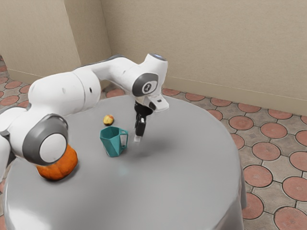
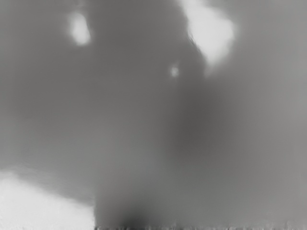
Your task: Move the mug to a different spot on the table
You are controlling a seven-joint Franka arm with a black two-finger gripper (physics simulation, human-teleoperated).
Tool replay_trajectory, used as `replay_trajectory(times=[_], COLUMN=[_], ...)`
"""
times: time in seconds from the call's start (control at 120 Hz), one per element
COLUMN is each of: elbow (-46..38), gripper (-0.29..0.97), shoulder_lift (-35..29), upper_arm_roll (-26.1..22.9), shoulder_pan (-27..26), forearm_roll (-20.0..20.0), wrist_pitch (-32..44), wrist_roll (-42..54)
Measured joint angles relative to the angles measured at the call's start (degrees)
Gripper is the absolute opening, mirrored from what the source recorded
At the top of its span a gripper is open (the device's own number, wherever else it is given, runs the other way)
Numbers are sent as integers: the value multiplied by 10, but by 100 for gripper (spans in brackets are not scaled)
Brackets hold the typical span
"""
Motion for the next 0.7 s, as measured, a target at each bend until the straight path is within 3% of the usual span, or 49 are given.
replay_trajectory(times=[0.233,0.4,0.7], elbow=[-210,-278,-294], gripper=[67,68,68], shoulder_lift=[-250,-376,-424], upper_arm_roll=[5,33,38], shoulder_pan=[14,12,9], forearm_roll=[-105,-149,-165], wrist_pitch=[2,8,12], wrist_roll=[-6,10,40])
